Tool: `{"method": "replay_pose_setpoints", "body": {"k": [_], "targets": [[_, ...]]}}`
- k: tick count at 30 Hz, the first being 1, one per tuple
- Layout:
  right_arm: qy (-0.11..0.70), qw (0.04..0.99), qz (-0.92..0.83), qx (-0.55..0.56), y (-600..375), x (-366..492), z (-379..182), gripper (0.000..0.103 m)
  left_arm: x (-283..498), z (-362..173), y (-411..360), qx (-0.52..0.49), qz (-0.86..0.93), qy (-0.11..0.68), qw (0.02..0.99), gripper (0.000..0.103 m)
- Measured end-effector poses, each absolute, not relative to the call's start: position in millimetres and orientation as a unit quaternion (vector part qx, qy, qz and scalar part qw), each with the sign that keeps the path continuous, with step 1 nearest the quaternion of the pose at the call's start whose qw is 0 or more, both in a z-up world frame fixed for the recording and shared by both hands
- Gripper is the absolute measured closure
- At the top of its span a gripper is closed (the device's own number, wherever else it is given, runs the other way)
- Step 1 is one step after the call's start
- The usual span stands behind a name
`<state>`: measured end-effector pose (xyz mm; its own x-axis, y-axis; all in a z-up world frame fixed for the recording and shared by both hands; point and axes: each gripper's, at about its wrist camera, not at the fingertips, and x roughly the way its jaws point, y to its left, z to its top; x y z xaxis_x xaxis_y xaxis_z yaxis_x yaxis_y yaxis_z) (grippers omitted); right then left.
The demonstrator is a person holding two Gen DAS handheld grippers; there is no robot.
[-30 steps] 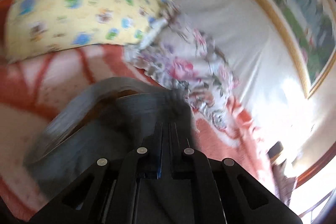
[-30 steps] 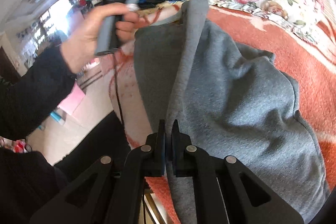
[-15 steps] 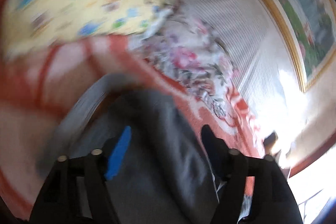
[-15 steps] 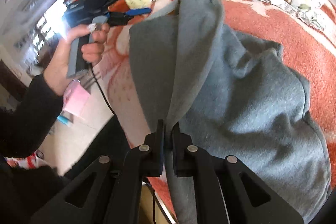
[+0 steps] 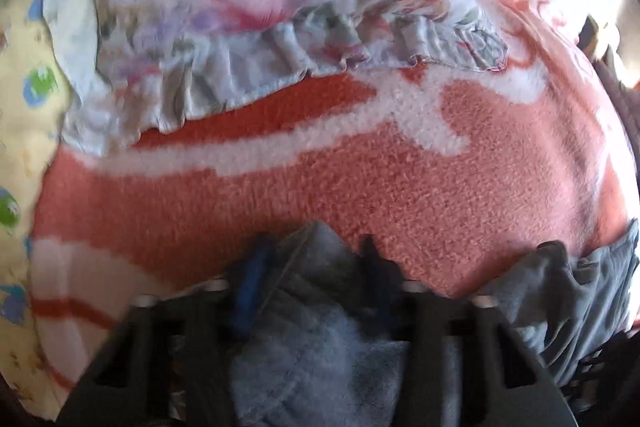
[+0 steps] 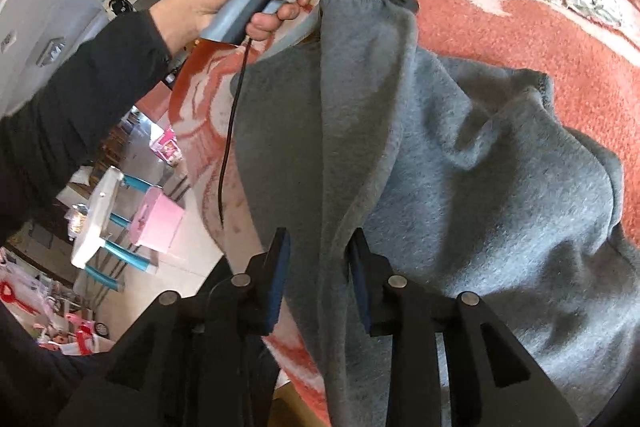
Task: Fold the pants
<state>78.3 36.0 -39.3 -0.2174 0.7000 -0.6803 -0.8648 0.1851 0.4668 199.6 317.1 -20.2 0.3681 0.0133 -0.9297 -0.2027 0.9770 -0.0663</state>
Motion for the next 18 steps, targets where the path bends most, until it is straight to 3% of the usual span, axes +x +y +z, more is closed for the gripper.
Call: {"method": "replay_pose_setpoints", "body": {"k": [1, 2, 11, 18], "targets": [[0.452, 0.625, 0.629, -0.096, 35.8, 77.2, -37.6, 0.094, 190.5, -11.0, 316.1, -0.096, 0.052, 0.536, 0.837, 0.075], [0.446, 0.63, 0.628, -0.101, 35.7, 76.4, -35.1, 0.098, 182.2, -3.8, 315.4, -0.094, 0.052, 0.52, 0.847, 0.077], [0.375, 0.632, 0.666, -0.131, 32.3, 52.3, -8.3, 0.098, 6.2, 54.2, 336.9, -0.229, 0.074, 0.303, 0.922, 0.081], [0.374, 0.617, 0.664, -0.196, 43.0, 23.2, -29.4, 0.098, -98.5, 5.2, 356.5, -0.338, 0.126, 0.228, 0.905, 0.081]]}}
